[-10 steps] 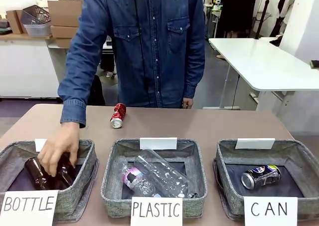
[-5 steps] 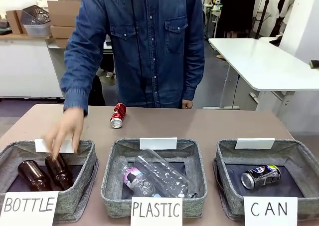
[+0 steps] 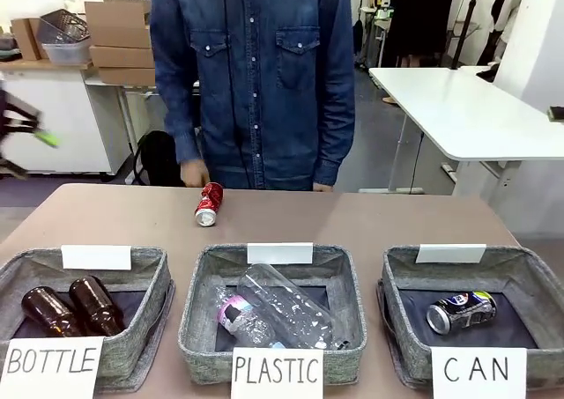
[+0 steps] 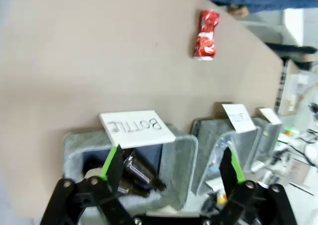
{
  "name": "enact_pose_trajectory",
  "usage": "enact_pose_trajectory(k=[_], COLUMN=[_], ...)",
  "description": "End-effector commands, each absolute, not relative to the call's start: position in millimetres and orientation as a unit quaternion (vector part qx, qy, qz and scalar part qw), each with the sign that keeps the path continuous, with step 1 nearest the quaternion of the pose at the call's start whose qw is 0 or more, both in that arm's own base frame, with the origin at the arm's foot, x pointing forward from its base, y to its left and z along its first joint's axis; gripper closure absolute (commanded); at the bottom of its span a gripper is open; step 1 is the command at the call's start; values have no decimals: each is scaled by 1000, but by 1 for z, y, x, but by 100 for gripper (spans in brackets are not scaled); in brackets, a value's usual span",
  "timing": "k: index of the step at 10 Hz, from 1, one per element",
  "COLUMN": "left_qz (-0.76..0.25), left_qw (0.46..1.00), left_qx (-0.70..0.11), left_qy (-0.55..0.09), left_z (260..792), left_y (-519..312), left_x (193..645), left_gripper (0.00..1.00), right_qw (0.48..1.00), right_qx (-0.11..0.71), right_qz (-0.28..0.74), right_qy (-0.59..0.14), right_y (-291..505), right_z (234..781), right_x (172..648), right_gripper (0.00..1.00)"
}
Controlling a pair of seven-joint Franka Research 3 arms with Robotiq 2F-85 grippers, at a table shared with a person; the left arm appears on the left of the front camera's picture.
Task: Sort the can waste into the basket.
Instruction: Pick up the can waste from the table and place it in the right Fabric basket.
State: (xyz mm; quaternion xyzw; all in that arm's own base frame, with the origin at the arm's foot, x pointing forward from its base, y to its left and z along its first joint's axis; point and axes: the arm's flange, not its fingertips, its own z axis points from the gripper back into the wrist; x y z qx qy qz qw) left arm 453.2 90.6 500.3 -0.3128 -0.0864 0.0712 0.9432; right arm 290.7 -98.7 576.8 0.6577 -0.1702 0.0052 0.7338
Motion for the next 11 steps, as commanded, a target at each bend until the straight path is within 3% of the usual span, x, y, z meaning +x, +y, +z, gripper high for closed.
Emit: enact_pose_trajectory(k=[1, 4, 7, 11], left_qz=[61, 30, 37, 17], left_qw=[965, 972, 974, 977], left_qx=[-246, -211, -136, -135], left_qy=[-71, -103, -176, -164], left_z=[475, 437, 391, 336], left_y=[10, -95, -158, -206], left_x=[483, 522, 549, 592], left_gripper=[0, 0, 0, 0], right_qw=[734, 734, 734, 734], right_qx=[656, 656, 656, 656], right_qz=[17, 17, 17, 17], right_qy=[-176, -176, -176, -176], right_y=[-100, -100, -100, -100], right_z=[577, 577, 577, 577], right_x=[291, 291, 291, 291], right_gripper=[0, 0, 0, 0])
